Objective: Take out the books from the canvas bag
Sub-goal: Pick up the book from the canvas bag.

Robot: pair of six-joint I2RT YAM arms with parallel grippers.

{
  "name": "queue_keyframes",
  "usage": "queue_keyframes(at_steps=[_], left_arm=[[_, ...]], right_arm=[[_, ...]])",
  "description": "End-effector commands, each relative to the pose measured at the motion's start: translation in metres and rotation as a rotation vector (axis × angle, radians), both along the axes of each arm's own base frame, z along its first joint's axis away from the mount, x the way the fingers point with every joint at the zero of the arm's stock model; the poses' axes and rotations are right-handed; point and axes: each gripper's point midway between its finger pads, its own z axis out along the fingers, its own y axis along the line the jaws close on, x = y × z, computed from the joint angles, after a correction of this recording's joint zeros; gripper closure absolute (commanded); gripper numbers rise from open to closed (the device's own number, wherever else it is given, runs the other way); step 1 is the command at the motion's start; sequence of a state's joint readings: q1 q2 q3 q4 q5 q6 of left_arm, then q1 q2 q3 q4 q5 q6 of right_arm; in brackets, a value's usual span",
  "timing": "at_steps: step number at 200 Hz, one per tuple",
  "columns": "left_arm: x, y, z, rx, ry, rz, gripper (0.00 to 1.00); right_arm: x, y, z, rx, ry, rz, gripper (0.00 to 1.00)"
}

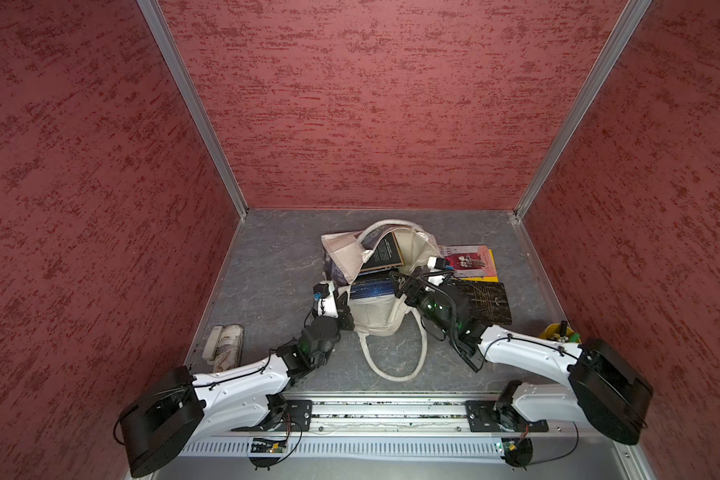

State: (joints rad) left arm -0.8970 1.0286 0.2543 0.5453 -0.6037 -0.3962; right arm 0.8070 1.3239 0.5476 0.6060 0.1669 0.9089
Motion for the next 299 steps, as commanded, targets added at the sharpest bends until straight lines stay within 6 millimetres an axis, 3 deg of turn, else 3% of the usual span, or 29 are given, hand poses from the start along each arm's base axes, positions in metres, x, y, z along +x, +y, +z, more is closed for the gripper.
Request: queue_keyframes(at_steps=[1,14,32,74,96,126,156,189,233,270,299], left_arm=[[0.003,-0.006,0.011,-0.021,-0.012,-0.009,1.0],[0.001,-0.007,0.011,-0.019,-0.012,-0.017,1.0],[0.0,-0.004,0.012,-0.021,-0.014,-0.01,1.0],[0.0,-0.005,0.013,-0.024,-0.016,-0.013,1.0],[0.0,-0.005,0.014,-0.03,-0.019,-0.014,1.0],[-0.002,-0.003,0.017,-0.045,-0.023,-0.011,1.0],[-0.003,-0.003,0.018,-0.059,-0.031,-0.019,1.0],[-0.006,-0.005,0.02,-0.083,-0.04,-0.04,1.0],[-0.01,-0.005,0.025,-0.125,-0.067,-0.061,1.0],[-0.01,-0.006,0.026,-0.134,-0.072,-0.069,1.0],[-0.01,-0.007,0.025,-0.128,-0.07,-0.072,1.0]], right_arm=[[-0.003,0.018,0.013,0.06,-0.021,0.039,0.09],[-0.003,0.022,0.008,0.078,0.007,0.047,0.13],[-0.01,0.029,0.02,0.112,-0.005,0.044,0.15],[-0.027,0.003,0.04,0.08,0.006,-0.167,0.14],[-0.036,-0.006,0.05,0.095,0.003,-0.197,0.14],[-0.041,0.001,0.059,0.101,-0.003,-0.167,0.13],[-0.036,0.047,0.046,0.06,0.032,-0.05,0.14],[-0.031,0.074,0.031,0.093,0.051,0.006,0.18],[-0.011,0.074,-0.002,0.016,0.093,-0.066,0.27],[0.016,0.078,-0.029,0.047,0.167,-0.017,0.33],[0.039,0.078,-0.036,0.034,0.175,-0.026,0.34]])
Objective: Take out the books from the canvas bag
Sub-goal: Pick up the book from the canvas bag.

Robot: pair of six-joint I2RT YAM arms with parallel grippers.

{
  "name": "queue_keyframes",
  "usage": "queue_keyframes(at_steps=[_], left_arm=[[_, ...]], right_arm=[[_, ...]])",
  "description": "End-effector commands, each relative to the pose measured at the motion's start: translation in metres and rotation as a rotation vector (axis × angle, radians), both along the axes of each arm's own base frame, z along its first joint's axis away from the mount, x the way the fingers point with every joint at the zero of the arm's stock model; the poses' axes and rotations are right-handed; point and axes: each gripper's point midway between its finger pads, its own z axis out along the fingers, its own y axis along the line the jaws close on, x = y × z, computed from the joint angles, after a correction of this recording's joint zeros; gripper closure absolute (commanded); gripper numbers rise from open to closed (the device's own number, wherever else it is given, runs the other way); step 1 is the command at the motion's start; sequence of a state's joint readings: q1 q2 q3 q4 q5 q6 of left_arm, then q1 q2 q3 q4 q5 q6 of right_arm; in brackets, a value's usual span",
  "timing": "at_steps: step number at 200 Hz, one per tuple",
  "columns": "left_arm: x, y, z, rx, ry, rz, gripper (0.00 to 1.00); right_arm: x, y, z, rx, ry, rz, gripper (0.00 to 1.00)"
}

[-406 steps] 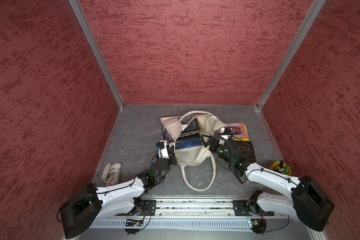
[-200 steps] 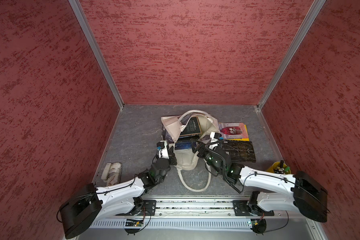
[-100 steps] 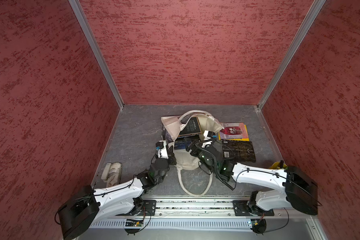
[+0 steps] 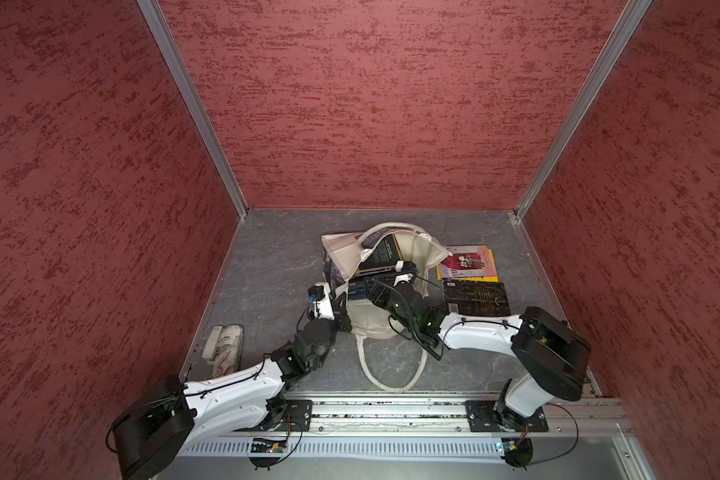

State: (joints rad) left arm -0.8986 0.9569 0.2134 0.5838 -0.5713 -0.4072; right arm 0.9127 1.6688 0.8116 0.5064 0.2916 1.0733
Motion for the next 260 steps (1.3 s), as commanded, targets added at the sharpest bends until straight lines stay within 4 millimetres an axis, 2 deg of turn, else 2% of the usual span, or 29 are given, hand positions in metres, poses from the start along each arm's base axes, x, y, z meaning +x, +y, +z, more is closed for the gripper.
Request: queue_keyframes(at_steps=[1,61,92,134,151,166,184,216,239,260], left_arm=[[-0.002,-0.008,0.015,-0.061,-0.036,-0.04,1.0],[-0.002,-0.006,0.014,-0.048,-0.04,-0.031,1.0],[-0.001,-0.006,0.014,-0.039,-0.039,-0.03,1.0],[-0.001,-0.006,0.011,-0.032,-0.035,-0.028,1.0],[-0.001,-0.007,0.012,-0.034,-0.036,-0.029,1.0],[0.0,-0.007,0.012,-0.032,-0.035,-0.03,1.0],[0.0,-0.008,0.012,-0.031,-0.035,-0.031,1.0],[0.0,-0.008,0.011,-0.025,-0.034,-0.033,1.0],[0.0,-0.008,0.012,-0.025,-0.036,-0.032,1.0],[0.001,-0.008,0.012,-0.021,-0.036,-0.03,1.0]], right_arm=[[0.016,0.01,0.014,0.062,-0.011,0.023,0.35],[0.06,-0.011,-0.003,0.018,0.009,-0.061,0.39],[0.062,-0.014,-0.018,0.028,0.05,-0.075,0.41],[0.073,-0.013,-0.024,0.013,0.072,-0.098,0.42],[0.077,-0.02,-0.03,0.001,0.079,-0.133,0.45],[0.084,-0.023,-0.028,-0.001,0.068,-0.147,0.48],[0.091,-0.022,-0.016,0.003,0.035,-0.144,0.6],[0.097,-0.019,0.003,-0.018,0.006,-0.141,0.57],[0.098,-0.027,0.007,-0.034,-0.008,-0.169,0.56],[0.098,-0.027,0.013,-0.031,-0.011,-0.157,0.55]])
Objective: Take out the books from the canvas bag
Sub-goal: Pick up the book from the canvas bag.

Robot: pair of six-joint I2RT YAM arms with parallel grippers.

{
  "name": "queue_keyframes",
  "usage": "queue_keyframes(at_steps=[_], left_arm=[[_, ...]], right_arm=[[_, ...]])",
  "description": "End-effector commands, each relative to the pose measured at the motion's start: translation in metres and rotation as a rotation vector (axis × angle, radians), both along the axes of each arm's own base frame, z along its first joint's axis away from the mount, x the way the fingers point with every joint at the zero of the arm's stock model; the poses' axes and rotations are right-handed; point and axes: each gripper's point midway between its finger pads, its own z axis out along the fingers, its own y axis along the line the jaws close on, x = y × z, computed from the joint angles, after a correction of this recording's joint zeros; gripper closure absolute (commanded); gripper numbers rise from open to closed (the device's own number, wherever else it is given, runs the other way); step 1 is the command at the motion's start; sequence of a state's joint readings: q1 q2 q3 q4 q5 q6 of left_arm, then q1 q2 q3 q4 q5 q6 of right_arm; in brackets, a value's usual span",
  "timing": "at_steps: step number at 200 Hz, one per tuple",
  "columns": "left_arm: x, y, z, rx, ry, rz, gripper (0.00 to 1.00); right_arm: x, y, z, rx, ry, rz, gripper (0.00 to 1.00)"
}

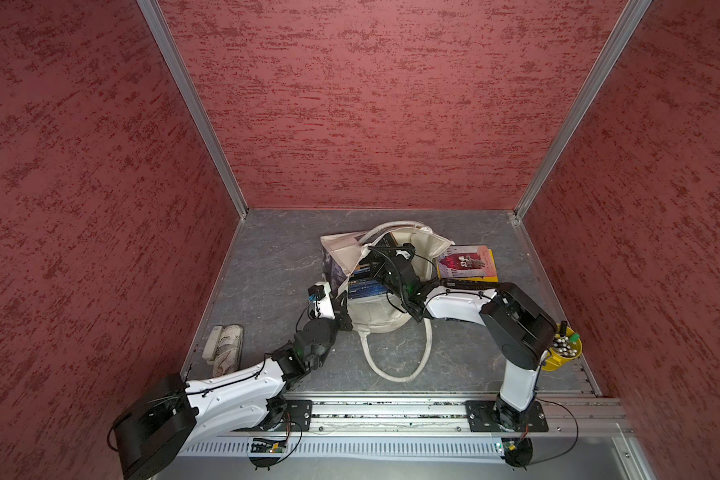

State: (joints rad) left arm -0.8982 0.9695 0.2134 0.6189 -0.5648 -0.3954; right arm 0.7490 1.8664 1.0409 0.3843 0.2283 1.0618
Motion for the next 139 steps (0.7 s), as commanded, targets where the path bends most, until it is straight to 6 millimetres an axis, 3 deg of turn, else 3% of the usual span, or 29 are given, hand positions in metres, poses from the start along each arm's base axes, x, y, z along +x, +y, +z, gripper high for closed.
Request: queue_keyframes(at_steps=[1,18,48,78,117,139], left_arm=[[0.0,-0.005,0.008,-0.013,-0.018,-0.022,1.0],[0.0,-0.005,0.007,-0.011,-0.017,-0.021,1.0],[0.0,-0.006,0.007,-0.008,-0.017,-0.021,1.0],[0.0,-0.006,0.007,-0.007,-0.017,-0.02,1.0],[-0.001,-0.003,0.009,-0.011,-0.021,-0.016,1.0],[0.0,-0.004,0.009,-0.011,-0.021,-0.017,1.0]], right_arm=[[0.017,-0.01,0.038,0.023,-0.087,-0.053,0.55],[0.013,-0.011,0.042,0.037,-0.091,-0.043,0.5],[0.007,-0.019,0.047,0.051,-0.104,-0.063,0.51],[0.015,-0.019,0.053,0.023,-0.12,-0.067,0.51],[0.021,-0.017,0.038,0.057,-0.085,-0.059,0.51],[0.03,-0.012,0.043,0.058,-0.1,-0.066,0.51]])
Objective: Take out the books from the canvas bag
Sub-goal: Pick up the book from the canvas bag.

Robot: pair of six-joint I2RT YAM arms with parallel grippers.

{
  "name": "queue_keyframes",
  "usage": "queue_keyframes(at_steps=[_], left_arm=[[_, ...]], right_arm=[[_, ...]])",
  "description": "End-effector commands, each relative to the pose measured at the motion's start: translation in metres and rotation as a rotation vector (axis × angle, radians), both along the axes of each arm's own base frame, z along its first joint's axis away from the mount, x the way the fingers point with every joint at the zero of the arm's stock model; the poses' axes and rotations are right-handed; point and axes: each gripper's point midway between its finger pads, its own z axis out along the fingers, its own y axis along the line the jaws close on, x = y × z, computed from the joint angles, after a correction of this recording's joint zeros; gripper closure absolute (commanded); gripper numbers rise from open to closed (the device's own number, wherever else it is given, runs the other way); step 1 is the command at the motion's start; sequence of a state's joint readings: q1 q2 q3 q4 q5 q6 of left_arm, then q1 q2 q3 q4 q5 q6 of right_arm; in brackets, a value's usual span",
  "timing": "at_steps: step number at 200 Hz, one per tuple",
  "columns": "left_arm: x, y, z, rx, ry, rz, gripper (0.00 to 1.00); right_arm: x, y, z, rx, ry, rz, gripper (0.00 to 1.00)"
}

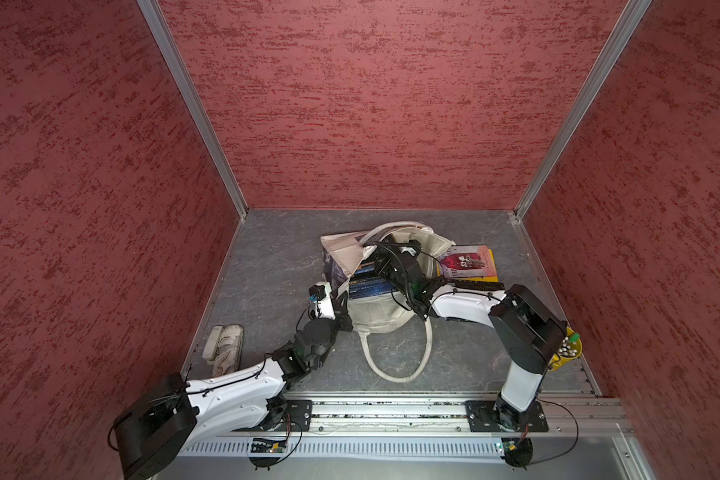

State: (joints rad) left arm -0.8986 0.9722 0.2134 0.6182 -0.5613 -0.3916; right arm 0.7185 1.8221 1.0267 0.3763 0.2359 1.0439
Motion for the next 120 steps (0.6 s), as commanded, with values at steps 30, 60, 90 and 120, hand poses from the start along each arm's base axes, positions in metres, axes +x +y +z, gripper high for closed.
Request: queue_keyframes(at_steps=[30,60,90,120], left_arm=[[0.0,-0.006,0.008,-0.012,-0.017,-0.019,1.0],[0.0,-0.004,0.009,-0.015,-0.02,-0.017,1.0],[0.0,-0.006,0.008,-0.012,-0.017,-0.024,1.0],[0.0,-0.006,0.009,-0.012,-0.018,-0.022,1.0]], right_arm=[[0.035,0.026,0.029,0.101,-0.075,0.003,0.51],[0.043,0.038,0.019,0.177,-0.062,0.004,0.51],[0.052,0.047,0.013,0.17,-0.048,0.006,0.55],[0.047,0.049,0.015,0.166,-0.05,0.026,0.73]])
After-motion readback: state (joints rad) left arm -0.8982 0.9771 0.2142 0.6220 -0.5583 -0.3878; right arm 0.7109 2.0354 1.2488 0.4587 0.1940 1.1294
